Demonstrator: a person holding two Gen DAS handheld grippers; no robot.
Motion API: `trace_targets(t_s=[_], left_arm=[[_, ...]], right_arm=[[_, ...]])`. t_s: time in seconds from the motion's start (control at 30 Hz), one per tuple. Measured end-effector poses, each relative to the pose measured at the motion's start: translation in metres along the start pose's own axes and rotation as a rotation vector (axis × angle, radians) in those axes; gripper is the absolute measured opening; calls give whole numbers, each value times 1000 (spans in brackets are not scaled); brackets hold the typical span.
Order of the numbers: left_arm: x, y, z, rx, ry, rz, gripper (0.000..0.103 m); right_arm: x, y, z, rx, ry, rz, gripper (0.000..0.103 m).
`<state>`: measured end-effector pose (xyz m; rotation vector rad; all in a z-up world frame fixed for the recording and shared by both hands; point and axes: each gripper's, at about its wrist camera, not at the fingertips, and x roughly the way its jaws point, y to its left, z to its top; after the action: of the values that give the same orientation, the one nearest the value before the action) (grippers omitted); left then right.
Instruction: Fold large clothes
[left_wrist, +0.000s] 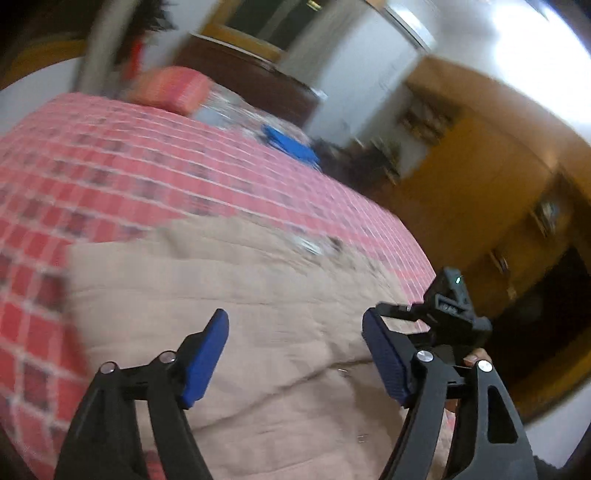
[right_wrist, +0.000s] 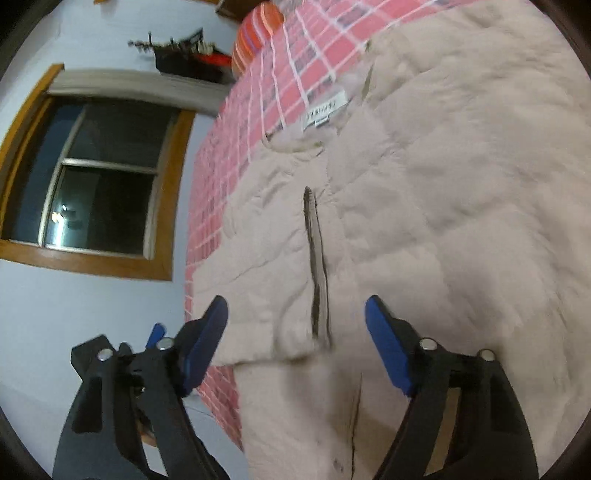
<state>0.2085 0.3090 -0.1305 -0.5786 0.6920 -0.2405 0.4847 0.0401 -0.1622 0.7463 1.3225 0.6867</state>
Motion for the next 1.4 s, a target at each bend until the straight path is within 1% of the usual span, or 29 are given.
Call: trace_targets(t_s=[0.07,0.17,0.2,0.23,0.27,0.3,0.33,0.37,0.4,0.43,0.57,0.63,0.7,0.77,0.8,0.83,0.9,0.93,1.03,1.07,1.23,1.3,1.37,1.4], left_arm=[[-16,34,0,-89,-40,23,76],[-23,75,-1,-202,-55,43,77],[-23,84,-6,-226,-55,44,77],[-22,94,-8,-252,-51,42,77],[-20,98,-9,-265,-48,42,77],[-17,103,-11,-282,-41,42,77],[-14,107,-13,-292,-33,38,77],[-12,109,-14,-296,-26,37,77],[-10,109,-14,-296,-24,38,77],[-8,108,-13,-293,-22,36,77],[2,93,-4,-258,-16,17,77],[7,83,1,-231,-14,4,77],[13,73,4,-203,-11,-16,77],[25,59,8,-172,-1,-38,77],[29,54,10,-162,6,-45,77],[37,47,12,-147,15,-50,77],[49,38,15,-132,30,-60,77],[57,33,16,-124,41,-72,77],[76,20,17,-89,78,-85,77],[83,18,17,-78,93,-81,77],[110,19,15,-50,157,-23,77],[119,25,15,-49,181,-8,77],[128,30,13,-56,212,-2,77],[131,31,14,-59,227,4,77]], right_arm=[[11,6,5,-25,30,-4,75],[26,17,9,-58,66,-33,75],[30,20,10,-64,77,-38,70],[33,23,11,-68,90,-39,54],[38,27,11,-73,114,-42,48],[42,31,12,-84,125,-56,37],[44,37,11,-108,124,-81,20],[42,43,11,-134,113,-110,13],[36,50,11,-156,92,-130,7],[30,54,14,-167,75,-134,6],[-32,85,23,-217,-66,-144,4],[-64,97,29,-248,-141,-172,4],[-103,104,26,-275,-227,-207,4],[-131,101,20,-289,-301,-247,4],[-139,97,18,-285,-324,-258,4],[-151,87,13,-271,-359,-280,4],[-157,65,5,-236,-392,-313,4],[-160,52,1,-218,-396,-324,4],[-143,14,-3,-162,-364,-342,4],[-136,7,-3,-150,-355,-346,4],[-115,-44,-6,-79,-322,-357,4],[-107,-55,-7,-64,-310,-365,4],[-96,-70,-7,-57,-285,-388,6],[-92,-74,-9,-59,-272,-393,8]])
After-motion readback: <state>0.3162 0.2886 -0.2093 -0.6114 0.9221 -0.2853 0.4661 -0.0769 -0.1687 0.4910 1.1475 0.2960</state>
